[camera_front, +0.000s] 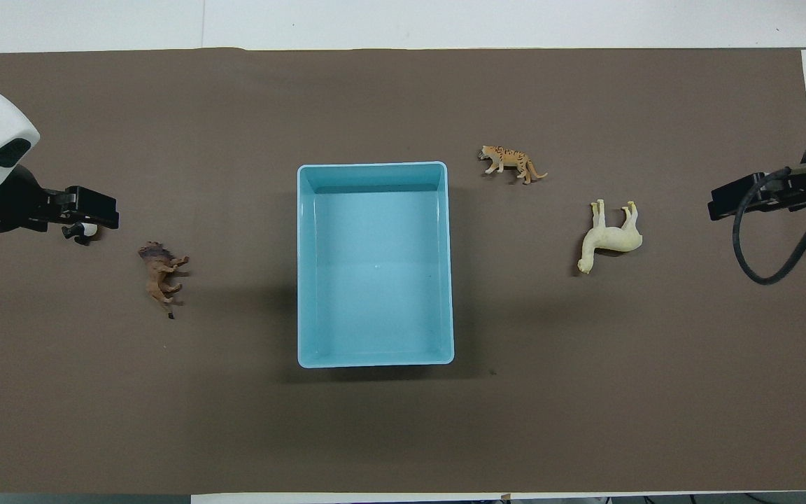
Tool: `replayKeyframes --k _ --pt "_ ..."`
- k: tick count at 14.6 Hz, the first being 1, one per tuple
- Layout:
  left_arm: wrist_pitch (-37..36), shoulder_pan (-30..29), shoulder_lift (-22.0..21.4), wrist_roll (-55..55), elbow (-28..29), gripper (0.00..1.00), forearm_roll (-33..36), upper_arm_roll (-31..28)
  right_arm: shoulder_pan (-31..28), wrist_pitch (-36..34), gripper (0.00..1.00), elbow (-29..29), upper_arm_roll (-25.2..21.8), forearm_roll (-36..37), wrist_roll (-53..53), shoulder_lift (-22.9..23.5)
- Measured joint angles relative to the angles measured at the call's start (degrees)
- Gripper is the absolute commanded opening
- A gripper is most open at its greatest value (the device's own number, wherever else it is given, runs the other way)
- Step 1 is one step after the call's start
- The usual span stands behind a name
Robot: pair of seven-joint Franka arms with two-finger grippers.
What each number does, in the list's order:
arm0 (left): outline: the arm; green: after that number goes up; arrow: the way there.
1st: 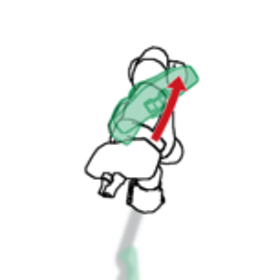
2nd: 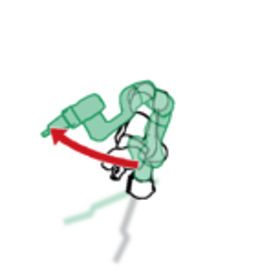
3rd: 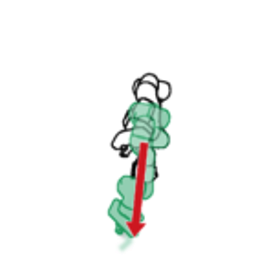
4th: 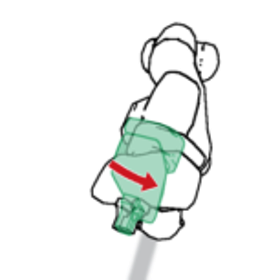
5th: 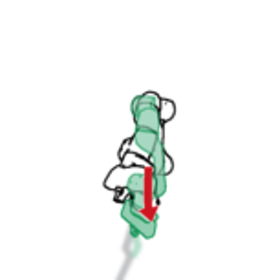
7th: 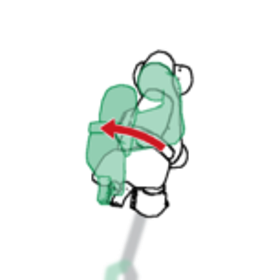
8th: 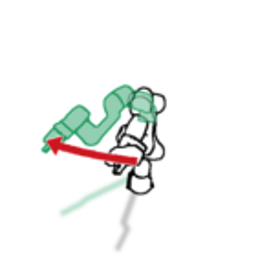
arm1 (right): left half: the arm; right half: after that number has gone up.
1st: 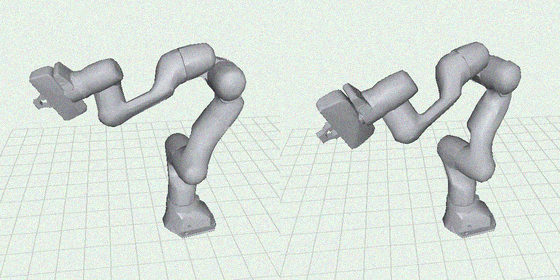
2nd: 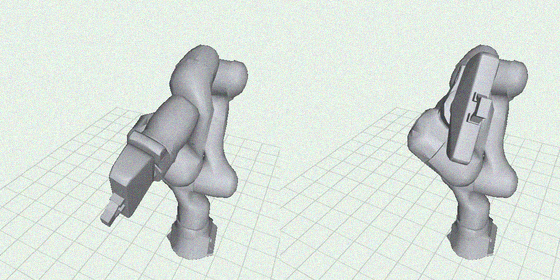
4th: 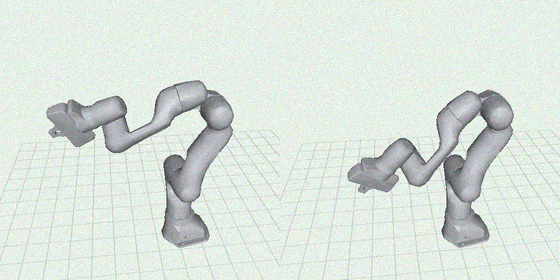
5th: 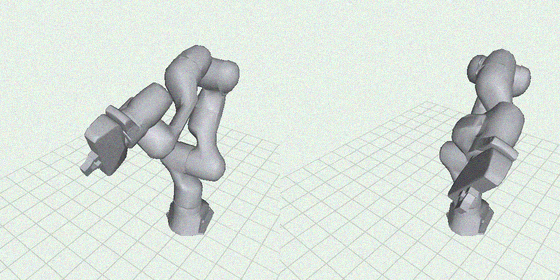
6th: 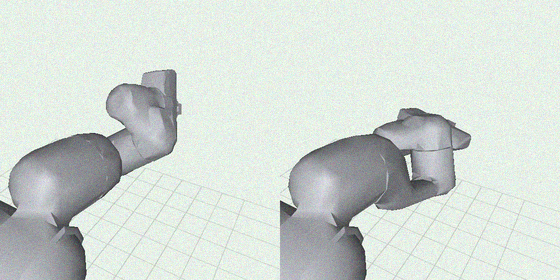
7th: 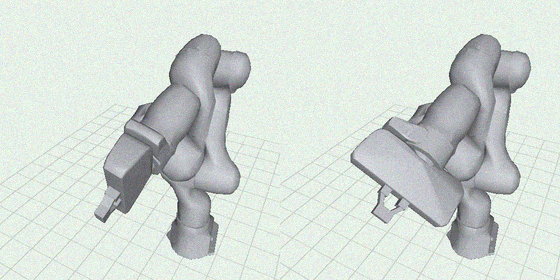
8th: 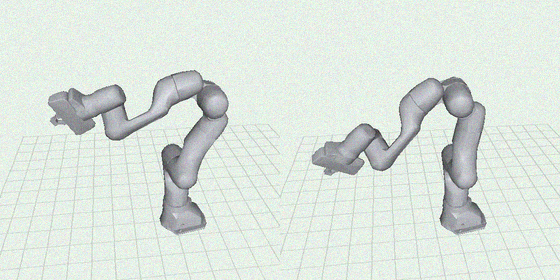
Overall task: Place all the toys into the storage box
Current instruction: 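Move the left gripper toward the brown horse figurine, then lower the left gripper and close it on the brown horse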
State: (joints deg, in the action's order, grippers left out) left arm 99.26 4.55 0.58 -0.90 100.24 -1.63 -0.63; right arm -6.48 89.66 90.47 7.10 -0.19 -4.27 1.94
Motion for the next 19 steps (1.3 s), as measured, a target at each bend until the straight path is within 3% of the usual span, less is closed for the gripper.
replayKeyframes --k 6,9,14,19 --pt "0.0 0.0 0.0 0.1 0.0 1.0 0.0 0.0 0.0 0.0 1.0 0.0 0.0 0.0 0.0 0.0" --pt "1.7 -0.9 -1.1 0.1 3.4 1.0 0.2 -0.5 0.0 0.0 1.0 0.0 0.0 0.0 0.0 0.0" --pt "18.5 -2.4 -3.5 -8.2 15.4 1.0 0.2 -0.9 0.0 0.0 1.0 0.0 0.0 0.0 0.0 0.0" --pt "34.4 -2.4 1.3 -11.4 24.4 1.0 0.2 -0.8 0.0 0.0 1.0 0.0 0.0 0.0 0.0 0.0"
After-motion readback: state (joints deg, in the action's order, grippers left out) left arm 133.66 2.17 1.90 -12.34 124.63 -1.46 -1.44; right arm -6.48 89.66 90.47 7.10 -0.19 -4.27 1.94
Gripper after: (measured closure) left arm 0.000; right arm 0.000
